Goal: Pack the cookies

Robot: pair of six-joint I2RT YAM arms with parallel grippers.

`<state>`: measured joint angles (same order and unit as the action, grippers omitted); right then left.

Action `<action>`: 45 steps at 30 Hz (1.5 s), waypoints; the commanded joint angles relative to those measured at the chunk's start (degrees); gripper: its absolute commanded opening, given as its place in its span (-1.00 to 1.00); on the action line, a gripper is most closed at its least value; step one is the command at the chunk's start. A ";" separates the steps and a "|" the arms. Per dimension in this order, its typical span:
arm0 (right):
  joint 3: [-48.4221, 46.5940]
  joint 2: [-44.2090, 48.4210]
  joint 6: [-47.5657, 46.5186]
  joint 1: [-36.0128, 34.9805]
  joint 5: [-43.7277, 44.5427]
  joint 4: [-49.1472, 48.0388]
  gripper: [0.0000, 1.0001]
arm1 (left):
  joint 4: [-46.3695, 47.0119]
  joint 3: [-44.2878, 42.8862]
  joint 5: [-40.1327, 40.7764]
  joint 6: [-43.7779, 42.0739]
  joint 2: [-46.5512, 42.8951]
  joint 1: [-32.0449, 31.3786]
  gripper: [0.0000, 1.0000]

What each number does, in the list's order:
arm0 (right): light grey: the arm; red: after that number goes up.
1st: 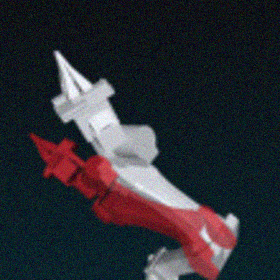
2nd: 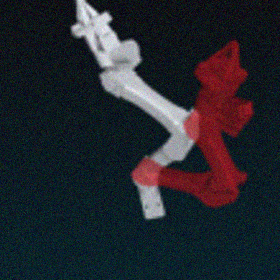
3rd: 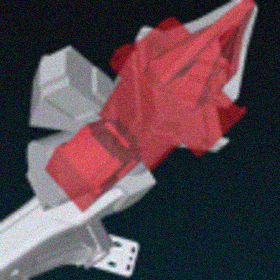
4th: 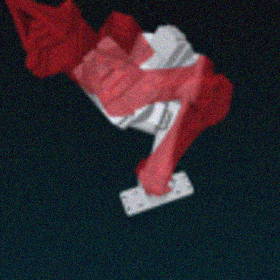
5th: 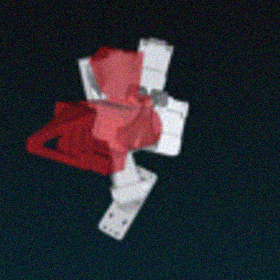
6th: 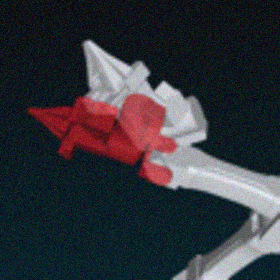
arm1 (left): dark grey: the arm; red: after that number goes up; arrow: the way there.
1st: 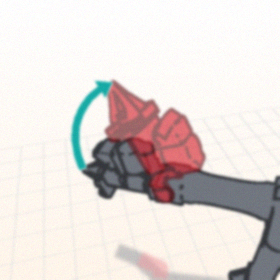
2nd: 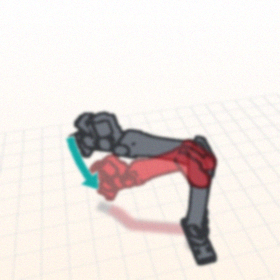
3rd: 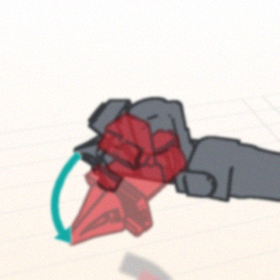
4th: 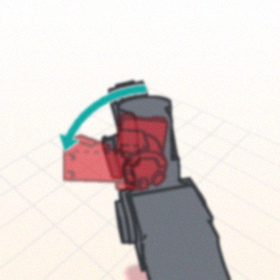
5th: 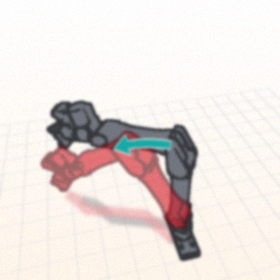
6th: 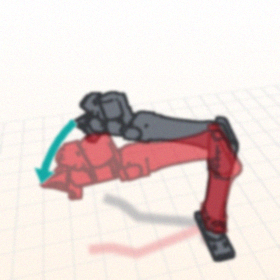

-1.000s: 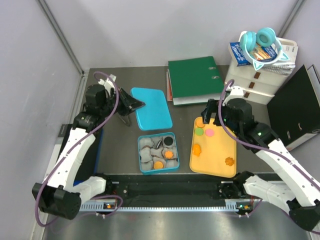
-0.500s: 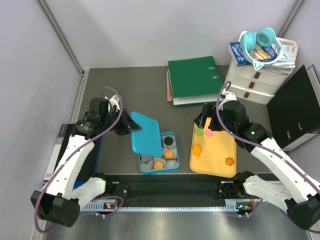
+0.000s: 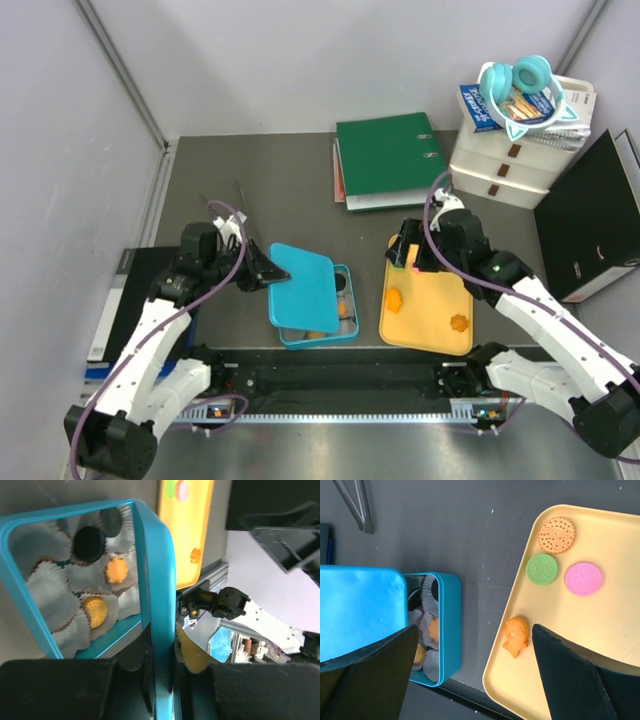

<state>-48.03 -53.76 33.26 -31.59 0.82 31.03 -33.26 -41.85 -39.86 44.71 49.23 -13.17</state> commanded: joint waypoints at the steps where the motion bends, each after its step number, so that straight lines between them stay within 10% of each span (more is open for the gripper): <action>1: 0.48 0.50 0.23 0.57 -0.56 -2.64 0.91 | 11.45 4.13 -3.47 4.33 -4.92 0.07 -1.00; 26: 4.00 0.23 -1.09 0.57 -3.89 -4.31 0.92 | 25.77 24.09 -1.98 12.86 -13.46 0.07 -1.00; 45: 4.79 -0.73 -1.26 0.57 -4.51 -5.19 0.93 | 16.47 18.47 2.41 1.18 -7.93 0.69 -0.24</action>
<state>-43.03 -54.08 32.58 -31.59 -3.14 28.47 -14.39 -18.55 -39.33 51.18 40.07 -13.06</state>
